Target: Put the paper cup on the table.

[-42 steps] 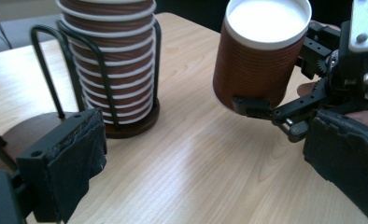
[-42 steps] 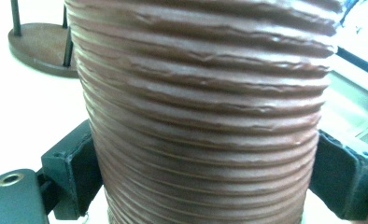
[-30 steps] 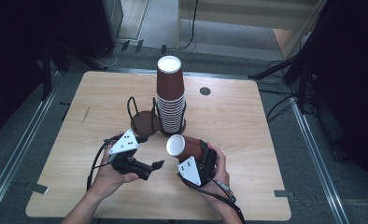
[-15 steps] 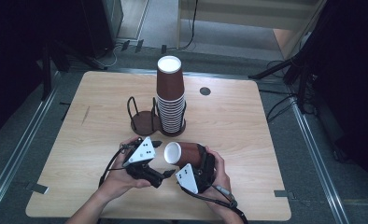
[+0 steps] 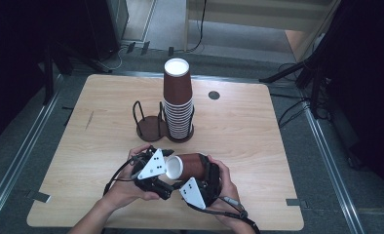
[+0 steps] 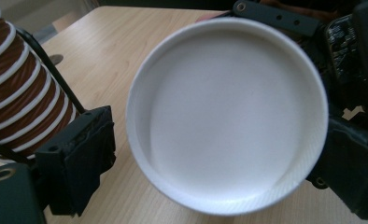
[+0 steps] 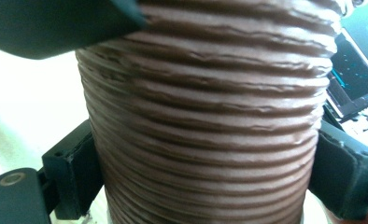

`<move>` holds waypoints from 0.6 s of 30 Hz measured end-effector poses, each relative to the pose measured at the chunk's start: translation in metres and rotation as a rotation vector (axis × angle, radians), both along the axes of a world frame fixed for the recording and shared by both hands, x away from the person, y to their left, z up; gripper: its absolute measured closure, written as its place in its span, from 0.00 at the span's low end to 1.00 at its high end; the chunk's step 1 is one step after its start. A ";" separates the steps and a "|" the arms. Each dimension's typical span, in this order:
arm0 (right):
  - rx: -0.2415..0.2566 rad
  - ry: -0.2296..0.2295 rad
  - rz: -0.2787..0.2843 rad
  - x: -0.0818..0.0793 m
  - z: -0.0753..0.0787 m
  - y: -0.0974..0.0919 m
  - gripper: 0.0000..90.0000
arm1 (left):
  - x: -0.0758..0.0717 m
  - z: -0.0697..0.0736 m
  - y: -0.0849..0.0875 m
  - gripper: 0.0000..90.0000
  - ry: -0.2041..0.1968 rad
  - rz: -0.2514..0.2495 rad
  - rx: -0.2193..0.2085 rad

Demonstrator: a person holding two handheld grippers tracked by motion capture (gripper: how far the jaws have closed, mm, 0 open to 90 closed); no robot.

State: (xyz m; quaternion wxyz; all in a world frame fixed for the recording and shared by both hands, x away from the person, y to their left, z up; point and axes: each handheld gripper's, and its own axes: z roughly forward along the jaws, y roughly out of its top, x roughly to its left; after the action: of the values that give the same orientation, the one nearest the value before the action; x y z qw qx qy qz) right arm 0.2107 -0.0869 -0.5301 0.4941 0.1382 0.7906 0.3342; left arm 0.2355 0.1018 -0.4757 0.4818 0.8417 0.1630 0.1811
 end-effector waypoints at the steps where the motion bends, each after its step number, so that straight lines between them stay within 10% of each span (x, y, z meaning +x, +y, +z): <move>1: -0.001 0.006 0.007 -0.001 0.000 0.000 0.11 | -0.001 0.000 0.000 0.08 -0.002 -0.005 0.000; 18: -0.015 0.013 0.095 -0.007 0.001 0.003 0.11 | -0.005 0.000 -0.002 0.16 -0.020 -0.068 0.022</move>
State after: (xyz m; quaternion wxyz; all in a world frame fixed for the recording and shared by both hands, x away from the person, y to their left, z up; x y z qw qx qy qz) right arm 0.2035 -0.0837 -0.5289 0.4735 0.0990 0.8019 0.3506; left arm 0.2302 0.0997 -0.4757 0.4799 0.8502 0.1277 0.1748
